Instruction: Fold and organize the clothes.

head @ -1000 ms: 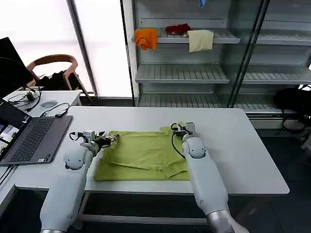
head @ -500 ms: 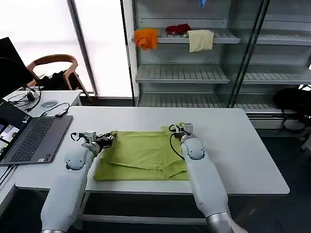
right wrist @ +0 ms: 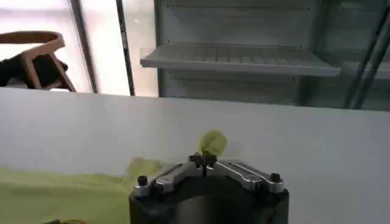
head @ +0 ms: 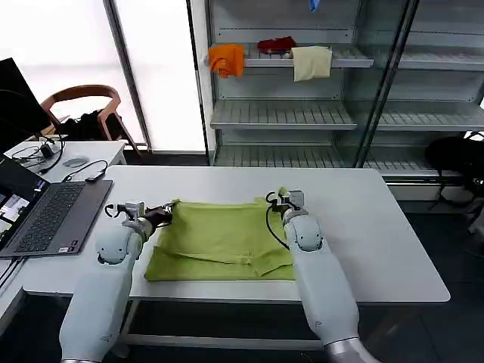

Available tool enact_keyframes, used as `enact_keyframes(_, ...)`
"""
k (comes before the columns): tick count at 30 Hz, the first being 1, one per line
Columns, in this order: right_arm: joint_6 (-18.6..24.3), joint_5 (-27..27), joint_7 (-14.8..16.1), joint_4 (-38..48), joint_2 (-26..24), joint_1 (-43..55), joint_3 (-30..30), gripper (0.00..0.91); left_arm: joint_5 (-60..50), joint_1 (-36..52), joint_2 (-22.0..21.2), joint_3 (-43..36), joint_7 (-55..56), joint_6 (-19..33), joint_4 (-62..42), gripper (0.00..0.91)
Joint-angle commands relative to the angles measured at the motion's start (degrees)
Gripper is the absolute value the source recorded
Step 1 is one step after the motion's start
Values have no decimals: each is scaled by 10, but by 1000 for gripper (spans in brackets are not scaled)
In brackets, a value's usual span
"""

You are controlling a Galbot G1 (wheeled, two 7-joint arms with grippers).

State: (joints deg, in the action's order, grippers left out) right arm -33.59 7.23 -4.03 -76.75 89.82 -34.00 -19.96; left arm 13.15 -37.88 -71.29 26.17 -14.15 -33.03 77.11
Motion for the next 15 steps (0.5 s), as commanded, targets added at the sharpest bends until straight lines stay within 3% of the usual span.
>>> enact_keyframes(1,0,58,-16,-143,-21,-76,2,0,66,-76,22,28,2,-1,106,0)
enact_keyframes(10,0,66,-10,-277,-32,-217,5,0,93,-191,42,67,-16,0,208,0)
enact_keyframes(15,1,53,2,-312,-33,-268,0,0,96,-232,38,75,-16,0,243,0)
